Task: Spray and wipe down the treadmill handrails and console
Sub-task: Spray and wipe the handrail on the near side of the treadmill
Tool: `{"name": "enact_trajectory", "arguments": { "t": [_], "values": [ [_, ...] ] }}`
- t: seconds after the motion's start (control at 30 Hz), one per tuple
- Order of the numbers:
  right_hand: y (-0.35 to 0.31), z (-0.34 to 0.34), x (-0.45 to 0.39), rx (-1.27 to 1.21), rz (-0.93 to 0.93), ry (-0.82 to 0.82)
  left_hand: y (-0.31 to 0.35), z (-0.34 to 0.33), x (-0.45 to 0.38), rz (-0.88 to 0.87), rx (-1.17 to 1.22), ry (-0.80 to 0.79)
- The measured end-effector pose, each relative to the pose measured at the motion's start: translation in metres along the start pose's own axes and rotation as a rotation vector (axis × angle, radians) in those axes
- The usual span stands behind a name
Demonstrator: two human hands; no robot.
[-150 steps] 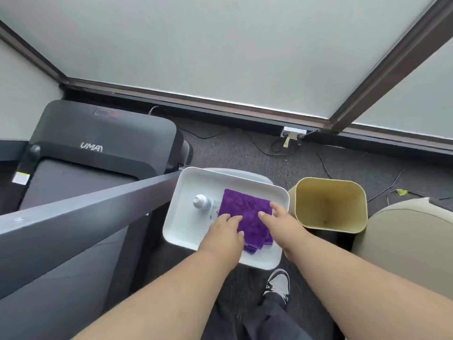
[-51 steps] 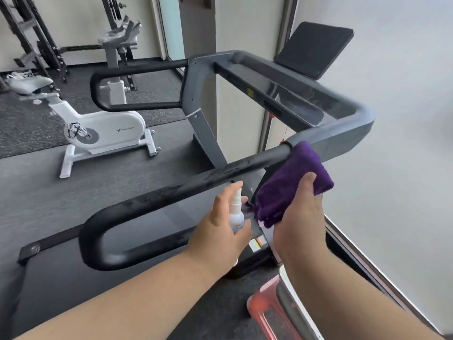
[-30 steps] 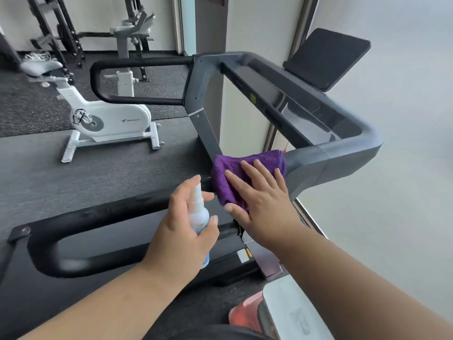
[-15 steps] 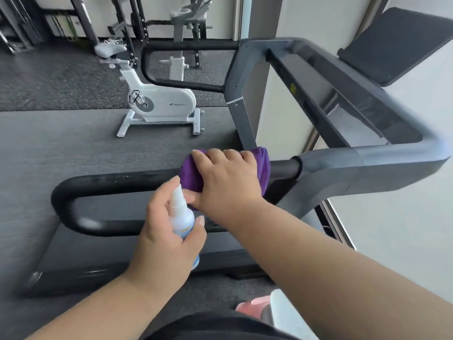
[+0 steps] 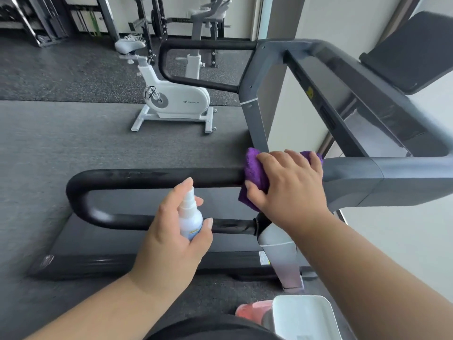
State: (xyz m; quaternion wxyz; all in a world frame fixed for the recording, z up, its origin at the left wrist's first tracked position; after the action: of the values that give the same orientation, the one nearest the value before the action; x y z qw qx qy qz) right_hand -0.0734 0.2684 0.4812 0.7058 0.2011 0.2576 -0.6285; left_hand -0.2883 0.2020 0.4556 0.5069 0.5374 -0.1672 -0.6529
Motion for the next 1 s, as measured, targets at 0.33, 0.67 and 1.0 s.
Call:
{"name": "enact_trajectory", "arguments": {
  "t": [0.33,0.67,1.0],
  "values": [
    [-0.081,-0.02,-0.018,-0.038,0.11,-0.112,0.0,-0.007,0.007,0.038,0.024,-0.048],
    [0.0,-0.004,-0.01,0.043,0.099,-0.122,0.009,-0.006,0.016,0.018,-0.011,-0.051],
    [-0.133,-0.029,-0.025,-0.033,0.27,-0.168,-0.007,0.014,0.02,0.113,-0.054,-0.005]
  ]
}}
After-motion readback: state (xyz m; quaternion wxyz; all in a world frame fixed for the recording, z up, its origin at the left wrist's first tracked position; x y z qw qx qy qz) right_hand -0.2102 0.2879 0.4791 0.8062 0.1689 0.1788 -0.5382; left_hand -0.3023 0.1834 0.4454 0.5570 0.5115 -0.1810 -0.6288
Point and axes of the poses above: each hand's wrist, its own x-axis away from the middle knuckle, its own z-axis out of the back of the hand, y = z × x, the point moved 8 cm from there along -x, towards the middle knuckle, and after that the axes turned 8 degrees about y, right-handed, at the moved point
